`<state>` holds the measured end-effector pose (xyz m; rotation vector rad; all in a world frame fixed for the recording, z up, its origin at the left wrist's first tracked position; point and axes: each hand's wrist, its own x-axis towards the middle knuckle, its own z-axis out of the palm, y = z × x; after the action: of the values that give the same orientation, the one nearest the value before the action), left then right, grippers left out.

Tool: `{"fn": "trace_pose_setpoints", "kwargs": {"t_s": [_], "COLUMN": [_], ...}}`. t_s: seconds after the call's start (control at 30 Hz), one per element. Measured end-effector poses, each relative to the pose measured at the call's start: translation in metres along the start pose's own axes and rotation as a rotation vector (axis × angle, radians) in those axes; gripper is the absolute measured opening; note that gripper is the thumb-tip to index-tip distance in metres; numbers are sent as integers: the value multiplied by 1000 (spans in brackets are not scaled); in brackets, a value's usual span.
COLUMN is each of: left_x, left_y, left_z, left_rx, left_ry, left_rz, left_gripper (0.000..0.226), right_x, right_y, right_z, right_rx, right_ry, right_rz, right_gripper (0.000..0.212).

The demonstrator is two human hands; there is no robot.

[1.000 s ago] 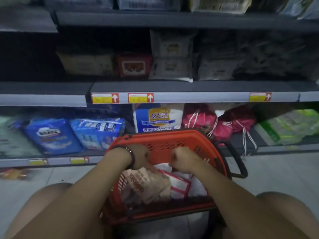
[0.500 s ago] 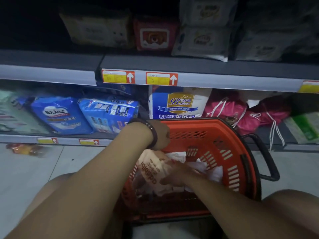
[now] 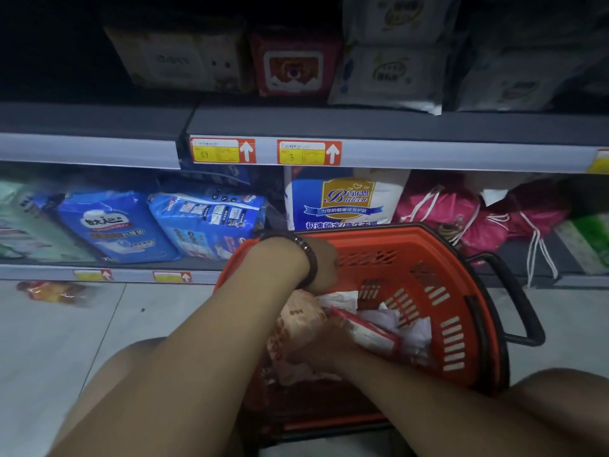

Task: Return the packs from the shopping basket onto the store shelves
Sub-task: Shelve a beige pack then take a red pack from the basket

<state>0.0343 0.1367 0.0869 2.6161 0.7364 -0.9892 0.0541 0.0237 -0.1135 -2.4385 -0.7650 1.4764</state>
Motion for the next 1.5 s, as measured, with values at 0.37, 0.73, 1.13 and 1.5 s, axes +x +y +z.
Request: {"fn": "trace_pose_setpoints", "kwargs": {"t_s": [0.37, 0.73, 1.13, 1.5], "left_x": [-28, -57, -73, -85], "left_y": [-39, -69, -64, -94], "left_z": [5, 32, 29, 23], "left_rx": [-53, -1461, -2042, -2212], "left_ry": [-66, -104, 685, 963], "left_rz": [-88, -365, 22, 116], "left_gripper": [31, 82, 57, 64], "right_x": [-43, -128, -155, -140], "right_y": [-18, 3, -29, -88], "right_z": [-86, -168, -179, -128], "right_rx": [373, 543, 272, 721], "right_ry": [-85, 9, 523, 714], "right_rz": [-18, -378, -712, -776], "right_gripper": [22, 79, 146, 37]}}
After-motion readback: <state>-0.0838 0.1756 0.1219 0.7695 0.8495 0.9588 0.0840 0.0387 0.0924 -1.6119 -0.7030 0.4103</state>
